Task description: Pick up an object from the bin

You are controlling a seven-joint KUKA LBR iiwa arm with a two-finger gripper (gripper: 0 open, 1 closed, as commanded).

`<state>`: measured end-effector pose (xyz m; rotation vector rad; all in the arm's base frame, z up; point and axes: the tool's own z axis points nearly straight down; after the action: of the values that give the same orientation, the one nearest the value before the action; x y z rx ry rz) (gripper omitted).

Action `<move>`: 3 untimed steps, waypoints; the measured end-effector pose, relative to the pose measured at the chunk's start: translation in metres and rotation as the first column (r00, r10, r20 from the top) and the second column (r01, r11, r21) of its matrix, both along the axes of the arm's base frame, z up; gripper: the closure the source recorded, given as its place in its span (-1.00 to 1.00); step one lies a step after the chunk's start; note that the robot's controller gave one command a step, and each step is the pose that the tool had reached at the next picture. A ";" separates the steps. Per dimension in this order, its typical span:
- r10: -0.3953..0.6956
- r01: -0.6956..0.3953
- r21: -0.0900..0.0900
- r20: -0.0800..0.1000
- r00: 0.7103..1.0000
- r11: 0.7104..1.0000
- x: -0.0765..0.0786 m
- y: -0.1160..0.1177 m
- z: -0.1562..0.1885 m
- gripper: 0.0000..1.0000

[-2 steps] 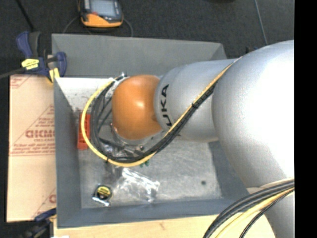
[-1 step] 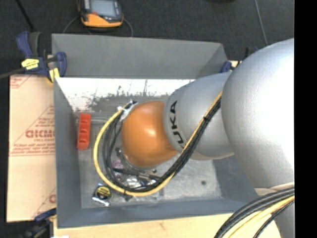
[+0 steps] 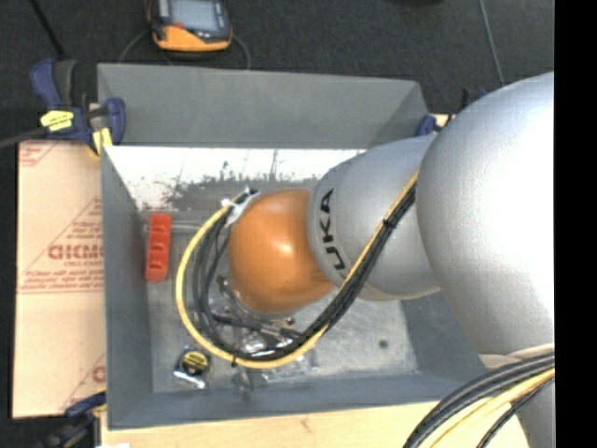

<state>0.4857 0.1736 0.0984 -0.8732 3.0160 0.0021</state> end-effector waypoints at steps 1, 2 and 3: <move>0.447 -0.447 0.000 0.003 0.895 0.895 -0.011 0.003 -0.027 -1.00; 0.724 -0.724 -0.001 0.003 0.690 0.690 -0.011 0.055 -0.028 -1.00; 0.719 -0.719 0.000 0.003 0.695 0.695 -0.011 0.055 -0.027 1.00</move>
Offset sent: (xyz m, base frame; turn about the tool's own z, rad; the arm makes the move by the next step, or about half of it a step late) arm -0.0130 0.0015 -0.0284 -0.4640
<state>0.4745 0.2284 0.0711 -1.9794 2.4343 0.0036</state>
